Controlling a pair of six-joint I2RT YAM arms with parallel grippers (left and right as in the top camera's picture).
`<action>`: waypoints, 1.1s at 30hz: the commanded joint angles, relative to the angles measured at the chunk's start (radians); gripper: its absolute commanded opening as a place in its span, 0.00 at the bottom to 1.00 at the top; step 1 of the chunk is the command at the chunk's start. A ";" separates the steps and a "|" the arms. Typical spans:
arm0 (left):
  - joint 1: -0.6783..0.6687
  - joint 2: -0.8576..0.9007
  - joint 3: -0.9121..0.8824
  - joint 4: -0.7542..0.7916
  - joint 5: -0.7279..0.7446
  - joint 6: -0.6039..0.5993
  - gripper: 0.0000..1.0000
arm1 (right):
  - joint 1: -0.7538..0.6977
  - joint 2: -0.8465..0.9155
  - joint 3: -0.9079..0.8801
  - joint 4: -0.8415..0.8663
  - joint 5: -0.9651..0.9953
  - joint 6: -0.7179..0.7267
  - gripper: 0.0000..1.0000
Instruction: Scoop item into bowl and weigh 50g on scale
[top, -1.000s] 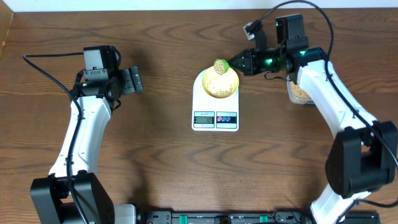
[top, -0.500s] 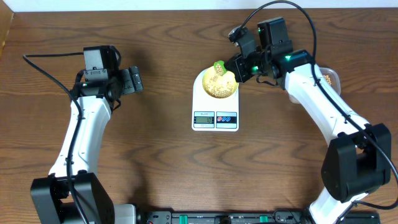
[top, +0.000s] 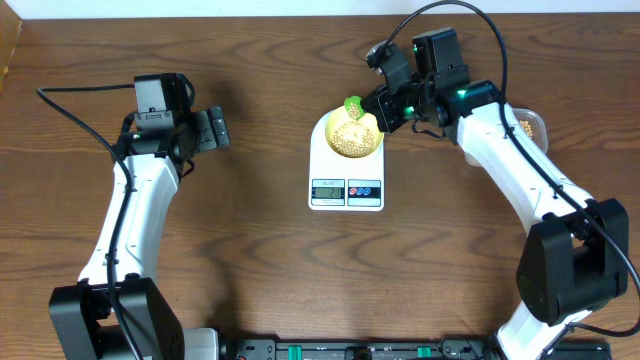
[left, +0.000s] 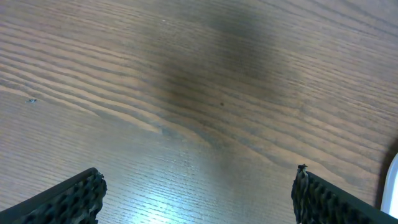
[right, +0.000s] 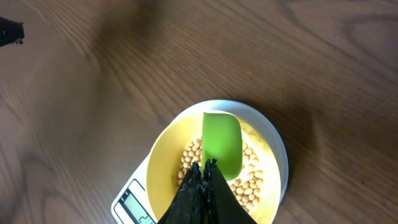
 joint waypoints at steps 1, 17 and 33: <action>0.000 0.014 0.001 -0.002 -0.017 -0.009 0.98 | 0.005 -0.012 -0.003 -0.006 0.007 -0.008 0.01; 0.000 0.014 0.001 -0.002 -0.017 -0.009 0.98 | 0.010 -0.013 -0.003 -0.003 0.011 -0.100 0.01; 0.000 0.014 0.001 -0.002 -0.017 -0.009 0.98 | 0.154 -0.054 -0.001 -0.017 0.364 -0.397 0.01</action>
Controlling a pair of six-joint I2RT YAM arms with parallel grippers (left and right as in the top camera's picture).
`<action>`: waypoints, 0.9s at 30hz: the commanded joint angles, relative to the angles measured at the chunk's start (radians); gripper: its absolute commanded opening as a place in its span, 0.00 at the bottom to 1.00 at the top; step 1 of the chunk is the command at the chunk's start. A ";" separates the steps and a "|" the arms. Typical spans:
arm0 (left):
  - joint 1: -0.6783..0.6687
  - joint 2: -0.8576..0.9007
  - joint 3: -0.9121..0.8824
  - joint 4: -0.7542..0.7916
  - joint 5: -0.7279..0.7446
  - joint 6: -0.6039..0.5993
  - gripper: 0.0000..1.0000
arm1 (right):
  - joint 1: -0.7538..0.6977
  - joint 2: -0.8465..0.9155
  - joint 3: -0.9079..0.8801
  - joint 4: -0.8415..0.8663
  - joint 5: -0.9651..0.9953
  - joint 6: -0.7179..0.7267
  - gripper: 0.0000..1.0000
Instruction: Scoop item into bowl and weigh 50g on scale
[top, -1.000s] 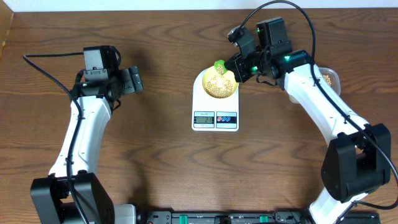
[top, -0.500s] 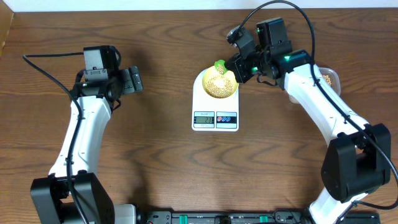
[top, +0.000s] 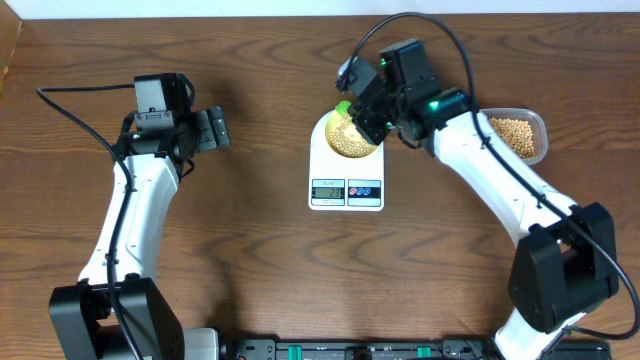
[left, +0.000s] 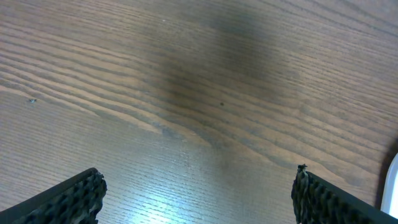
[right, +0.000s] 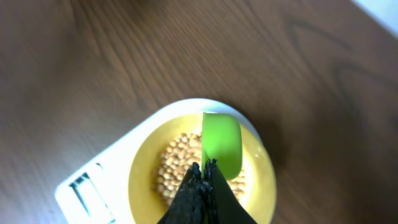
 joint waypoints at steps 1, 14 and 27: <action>0.000 0.014 0.001 -0.002 -0.017 -0.009 0.98 | 0.034 -0.041 -0.001 -0.005 0.149 -0.113 0.01; 0.000 0.014 0.001 -0.002 -0.017 -0.009 0.98 | 0.106 -0.041 -0.001 -0.015 0.206 -0.148 0.01; 0.000 0.014 0.001 -0.002 -0.017 -0.009 0.98 | -0.141 -0.042 0.003 0.038 -0.347 0.200 0.01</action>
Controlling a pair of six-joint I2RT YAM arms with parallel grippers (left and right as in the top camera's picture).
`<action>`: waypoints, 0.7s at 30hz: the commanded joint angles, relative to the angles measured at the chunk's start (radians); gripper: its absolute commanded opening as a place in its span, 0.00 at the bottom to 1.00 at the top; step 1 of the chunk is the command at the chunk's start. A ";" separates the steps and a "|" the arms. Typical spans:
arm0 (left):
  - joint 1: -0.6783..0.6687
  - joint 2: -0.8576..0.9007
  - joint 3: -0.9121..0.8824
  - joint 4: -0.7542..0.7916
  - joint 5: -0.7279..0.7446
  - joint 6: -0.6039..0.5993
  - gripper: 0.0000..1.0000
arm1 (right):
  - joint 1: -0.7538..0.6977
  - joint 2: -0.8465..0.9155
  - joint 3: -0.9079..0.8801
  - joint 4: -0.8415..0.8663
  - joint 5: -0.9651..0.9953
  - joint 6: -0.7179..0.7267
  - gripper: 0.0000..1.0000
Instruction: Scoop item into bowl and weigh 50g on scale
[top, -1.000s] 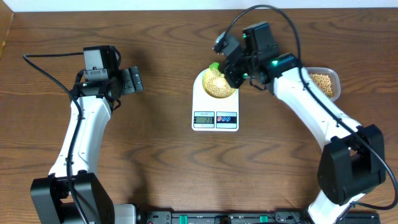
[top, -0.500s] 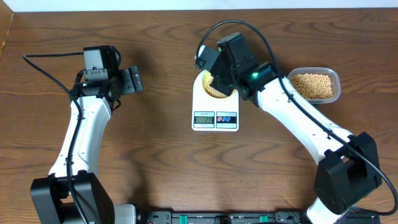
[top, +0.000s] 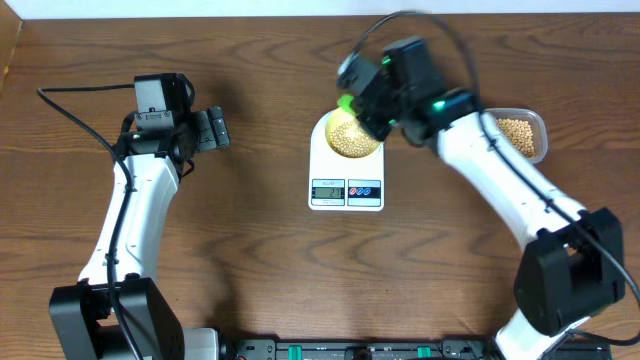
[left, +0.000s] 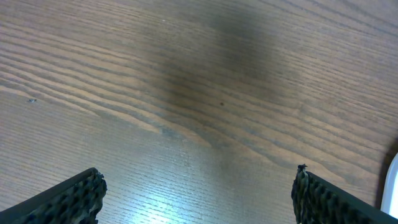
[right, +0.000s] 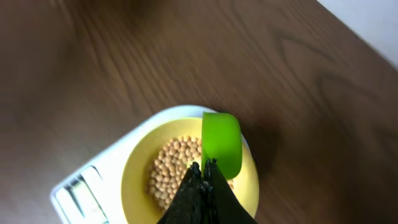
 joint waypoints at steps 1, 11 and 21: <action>0.000 0.014 0.001 -0.002 -0.017 -0.009 0.98 | -0.094 -0.024 0.003 0.011 -0.238 0.175 0.01; 0.000 0.014 0.001 -0.002 -0.017 -0.009 0.98 | -0.375 -0.024 0.002 -0.114 -0.246 0.313 0.01; 0.000 0.014 0.001 -0.002 -0.017 -0.009 0.98 | -0.612 -0.024 0.002 -0.247 -0.243 0.343 0.01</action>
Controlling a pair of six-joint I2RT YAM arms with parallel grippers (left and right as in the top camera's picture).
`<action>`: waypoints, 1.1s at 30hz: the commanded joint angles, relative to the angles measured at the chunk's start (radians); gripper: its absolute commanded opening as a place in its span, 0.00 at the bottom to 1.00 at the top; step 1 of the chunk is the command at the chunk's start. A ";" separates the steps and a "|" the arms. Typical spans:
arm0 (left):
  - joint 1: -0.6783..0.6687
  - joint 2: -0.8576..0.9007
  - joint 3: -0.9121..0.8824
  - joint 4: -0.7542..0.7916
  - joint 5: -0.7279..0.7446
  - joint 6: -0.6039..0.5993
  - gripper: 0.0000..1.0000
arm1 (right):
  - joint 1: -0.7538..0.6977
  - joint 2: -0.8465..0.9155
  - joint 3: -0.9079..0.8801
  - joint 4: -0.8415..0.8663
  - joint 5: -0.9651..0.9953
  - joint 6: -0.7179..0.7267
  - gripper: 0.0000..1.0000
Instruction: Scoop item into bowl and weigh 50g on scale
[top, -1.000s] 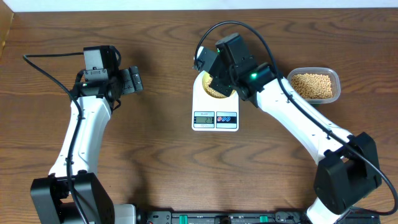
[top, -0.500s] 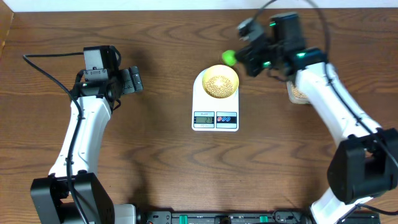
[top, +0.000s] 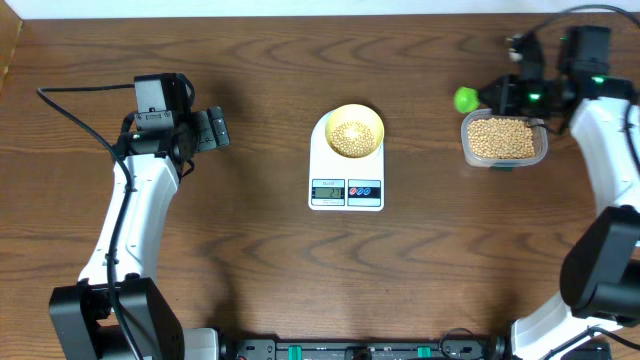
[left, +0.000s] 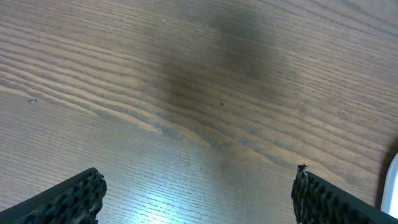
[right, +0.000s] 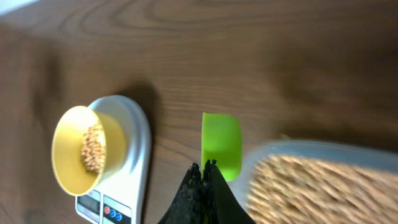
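A yellow bowl (top: 355, 132) holding a heap of pale beans sits on the white scale (top: 346, 182) at the table's middle; both show again at the left of the right wrist view as bowl (right: 87, 148) and scale (right: 118, 205). My right gripper (right: 204, 167) is shut on the handle of a green scoop (right: 221, 145), held just left of the clear tub of beans (top: 503, 139). In the overhead view the scoop (top: 465, 99) hangs at the tub's left rim. My left gripper (left: 198, 194) stands open over bare wood at the left.
The tub of beans (right: 323, 186) fills the lower right of the right wrist view, blurred. The scale's display and buttons (top: 346, 189) face the front. A white edge (left: 392, 186) shows at the far right of the left wrist view.
My right gripper has moved with the green scoop from over the yellow bowl on the scale to the left rim of the bean tub at the right. The left arm is unchanged.
At all three earlier moments my right gripper held the green scoop over the yellow bowl on the scale, shifting a little above the beans. Now the scoop is away at the tub on the right. My left gripper stayed open and still throughout.
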 joint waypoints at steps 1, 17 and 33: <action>0.000 0.014 0.001 -0.002 -0.017 -0.009 0.98 | -0.064 -0.024 0.002 -0.029 -0.022 0.035 0.01; 0.000 0.014 0.001 -0.002 -0.017 -0.009 0.98 | -0.162 0.007 -0.031 -0.138 0.253 0.030 0.01; 0.000 0.014 0.001 -0.002 -0.017 -0.009 0.98 | -0.156 0.126 -0.117 0.003 0.156 0.031 0.01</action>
